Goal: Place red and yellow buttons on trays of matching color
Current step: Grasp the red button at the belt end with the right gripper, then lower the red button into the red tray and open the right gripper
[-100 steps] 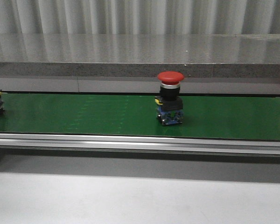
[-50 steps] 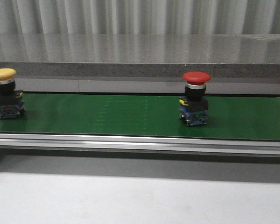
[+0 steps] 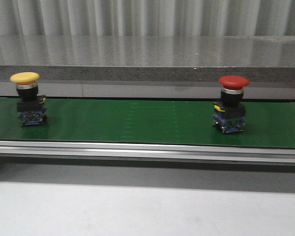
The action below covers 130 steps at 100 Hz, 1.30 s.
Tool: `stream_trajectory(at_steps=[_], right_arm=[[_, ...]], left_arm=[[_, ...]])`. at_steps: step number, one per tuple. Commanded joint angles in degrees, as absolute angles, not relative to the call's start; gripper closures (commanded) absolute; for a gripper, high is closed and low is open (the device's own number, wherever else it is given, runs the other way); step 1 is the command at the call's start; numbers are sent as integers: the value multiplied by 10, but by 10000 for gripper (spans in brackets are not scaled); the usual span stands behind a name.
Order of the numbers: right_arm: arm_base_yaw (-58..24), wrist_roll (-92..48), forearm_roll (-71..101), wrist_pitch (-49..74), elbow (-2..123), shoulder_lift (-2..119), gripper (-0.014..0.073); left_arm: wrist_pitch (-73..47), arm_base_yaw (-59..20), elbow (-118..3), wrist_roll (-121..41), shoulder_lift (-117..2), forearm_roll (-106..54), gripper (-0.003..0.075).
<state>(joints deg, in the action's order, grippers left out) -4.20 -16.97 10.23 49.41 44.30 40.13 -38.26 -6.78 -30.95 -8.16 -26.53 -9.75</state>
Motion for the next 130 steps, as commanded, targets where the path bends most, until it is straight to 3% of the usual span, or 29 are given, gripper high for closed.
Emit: stream_trajectory(at_steps=[1, 8, 58, 83, 90, 111, 118, 130], right_arm=[[-49, -169, 129, 473, 490, 453, -20], [-49, -169, 146, 473, 511, 495, -70], [-50, -170, 184, 515, 615, 763, -62], [-48, -186, 182, 463, 636, 851, -51], [-48, -190, 178, 453, 636, 864, 18], [-48, -190, 174, 452, 636, 867, 424], [-48, -190, 169, 445, 636, 867, 468], [-34, -186, 165, 438, 636, 852, 470]], left_arm=[[-344, -72, -324, -82, -267, -109, 741], [-344, -72, -324, -82, -267, -109, 741], [-344, -72, -324, -82, -267, -109, 741], [-344, -72, -324, -82, -267, -109, 741], [-344, -72, -324, -82, -267, -109, 741], [-344, -72, -324, -82, -267, -109, 741], [-344, -72, -324, -82, -267, -109, 741], [-344, -72, -324, -82, -267, -109, 741]])
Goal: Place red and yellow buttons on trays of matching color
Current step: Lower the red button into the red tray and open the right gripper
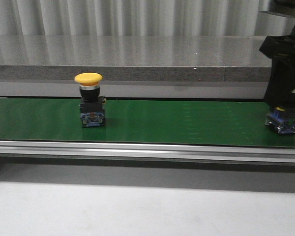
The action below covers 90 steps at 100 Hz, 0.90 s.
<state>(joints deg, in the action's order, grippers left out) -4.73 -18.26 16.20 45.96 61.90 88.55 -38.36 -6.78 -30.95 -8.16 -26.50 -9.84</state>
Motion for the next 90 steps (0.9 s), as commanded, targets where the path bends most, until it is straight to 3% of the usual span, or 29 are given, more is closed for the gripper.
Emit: stream_trajectory(at_steps=[1, 30, 58, 90], right_arm=[[-33, -184, 166, 438, 636, 850, 470], [147, -112, 141, 374, 638, 764, 470], [328, -38, 141, 361, 680, 762, 470], [419, -8, 142, 311, 688, 825, 470]], left_arm=[[-344, -72, -324, -82, -267, -109, 741], [-344, -72, -324, -82, -267, -109, 741], [-344, -72, -324, -82, -267, -109, 741], [-344, -72, -324, -82, -267, -109, 741]])
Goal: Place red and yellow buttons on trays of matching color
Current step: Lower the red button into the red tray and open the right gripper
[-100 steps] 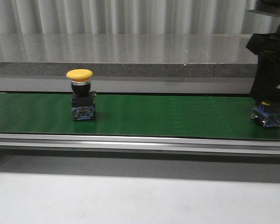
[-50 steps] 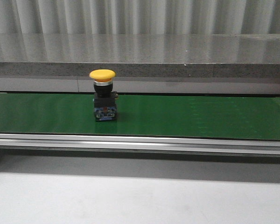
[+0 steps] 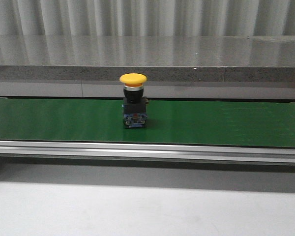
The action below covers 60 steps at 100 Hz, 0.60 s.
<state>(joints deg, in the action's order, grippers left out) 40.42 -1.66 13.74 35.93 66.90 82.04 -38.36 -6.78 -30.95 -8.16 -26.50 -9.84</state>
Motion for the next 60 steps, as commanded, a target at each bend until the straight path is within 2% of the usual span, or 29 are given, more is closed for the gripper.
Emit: stream_trajectory(at_steps=[1, 60], right_arm=[[420, -7, 142, 307, 688, 829, 470], [414, 6, 182, 182, 688, 972, 470]], left_arm=[[-344, -72, -324, -82, -267, -109, 741], [-344, -72, -324, -82, -267, -109, 741]])
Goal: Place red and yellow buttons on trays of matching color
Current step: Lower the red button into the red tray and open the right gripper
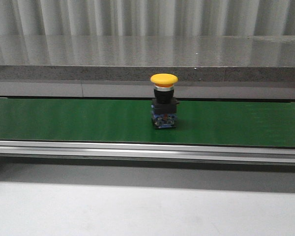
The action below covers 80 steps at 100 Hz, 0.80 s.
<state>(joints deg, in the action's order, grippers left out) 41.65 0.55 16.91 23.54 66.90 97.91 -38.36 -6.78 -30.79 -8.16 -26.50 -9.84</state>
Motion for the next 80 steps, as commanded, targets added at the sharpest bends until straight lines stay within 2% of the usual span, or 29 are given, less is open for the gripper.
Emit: stream_trajectory(at_steps=[1, 39, 49, 58, 73, 80], right_arm=[[414, 6, 183, 181, 688, 973, 470], [399, 6, 199, 149, 688, 1018, 470], [398, 6, 201, 147, 688, 1024, 447], [398, 6, 201, 148, 688, 1028, 351], [398, 6, 201, 145, 688, 1027, 48], [398, 6, 201, 146, 688, 1024, -10]], left_arm=[[-344, -72, -324, -82, -267, -109, 741], [-344, -72, -324, -82, -267, -109, 741], [-344, -72, -324, -82, -267, -109, 741], [-344, -72, -324, -82, -267, -109, 741], [-344, -72, -324, -82, -267, -109, 741], [-344, -72, -324, -82, -267, -109, 741]])
